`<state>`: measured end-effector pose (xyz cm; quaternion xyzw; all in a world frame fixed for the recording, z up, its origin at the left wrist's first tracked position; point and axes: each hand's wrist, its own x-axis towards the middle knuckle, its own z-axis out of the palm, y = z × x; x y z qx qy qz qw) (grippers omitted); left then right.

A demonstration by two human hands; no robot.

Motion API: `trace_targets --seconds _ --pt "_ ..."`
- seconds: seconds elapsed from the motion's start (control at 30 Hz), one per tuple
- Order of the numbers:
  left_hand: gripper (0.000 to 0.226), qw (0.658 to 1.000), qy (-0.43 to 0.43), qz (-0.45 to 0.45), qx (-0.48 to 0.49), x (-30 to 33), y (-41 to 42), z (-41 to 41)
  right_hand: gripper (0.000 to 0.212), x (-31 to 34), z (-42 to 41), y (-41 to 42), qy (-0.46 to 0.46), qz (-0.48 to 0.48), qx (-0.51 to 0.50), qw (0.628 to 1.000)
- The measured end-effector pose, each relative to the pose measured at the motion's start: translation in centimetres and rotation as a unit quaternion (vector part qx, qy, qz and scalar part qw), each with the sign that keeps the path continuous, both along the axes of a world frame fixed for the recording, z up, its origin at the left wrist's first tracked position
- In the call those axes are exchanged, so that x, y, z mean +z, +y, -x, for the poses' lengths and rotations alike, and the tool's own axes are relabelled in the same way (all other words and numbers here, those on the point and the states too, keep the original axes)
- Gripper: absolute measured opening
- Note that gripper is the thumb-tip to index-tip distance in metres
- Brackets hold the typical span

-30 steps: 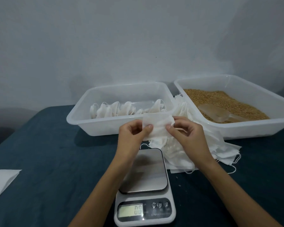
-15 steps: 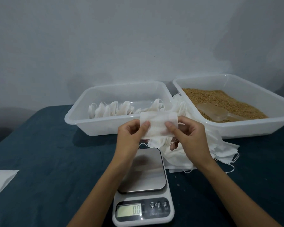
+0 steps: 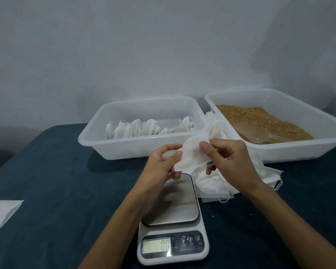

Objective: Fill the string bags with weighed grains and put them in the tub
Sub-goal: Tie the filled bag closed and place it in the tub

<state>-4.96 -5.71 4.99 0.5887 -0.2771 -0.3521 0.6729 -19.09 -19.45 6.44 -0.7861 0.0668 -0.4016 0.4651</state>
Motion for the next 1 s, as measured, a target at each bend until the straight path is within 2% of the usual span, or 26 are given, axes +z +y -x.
trace_targets --seconds 0.13,0.23,0.37,0.5,0.63,0.73,0.9,0.97,1.0 --pt "0.026 0.999 0.019 0.012 -0.033 0.1 0.9 -0.2 0.041 2.7 0.6 -0.2 0.034 0.136 -0.002 0.99" --pt "0.027 0.998 0.034 0.015 -0.04 0.4 1.4 -0.3 0.039 4.9 0.6 -0.1 0.055 0.268 -0.013 0.962" --pt "0.03 0.995 0.074 0.016 -0.06 0.7 1.5 0.0 0.039 7.0 0.2 0.0 0.098 0.326 0.035 0.94" --pt "0.029 0.994 0.088 0.016 -0.062 0.8 1.4 0.1 0.051 8.2 0.6 -0.5 0.189 0.266 0.04 0.945" --pt "0.027 0.993 0.101 0.029 -0.062 0.5 1.3 0.0 0.048 9.1 1.0 -0.1 0.258 0.168 0.081 0.948" --pt "0.026 0.993 0.098 0.038 -0.06 0.2 1.2 0.0 0.07 9.6 0.9 0.1 0.296 0.09 0.117 0.944" --pt "0.022 0.996 0.059 0.058 -0.022 0.1 1.3 0.2 0.088 10.0 0.3 -1.0 0.301 0.013 0.16 0.94" --pt "0.02 0.997 0.038 0.072 -0.008 0.1 1.4 0.4 0.078 10.0 0.1 -1.3 0.31 0.006 0.161 0.937" --pt "0.02 0.996 0.03 0.079 -0.004 0.1 1.3 0.5 0.058 9.9 0.1 -1.4 0.314 0.017 0.162 0.935"
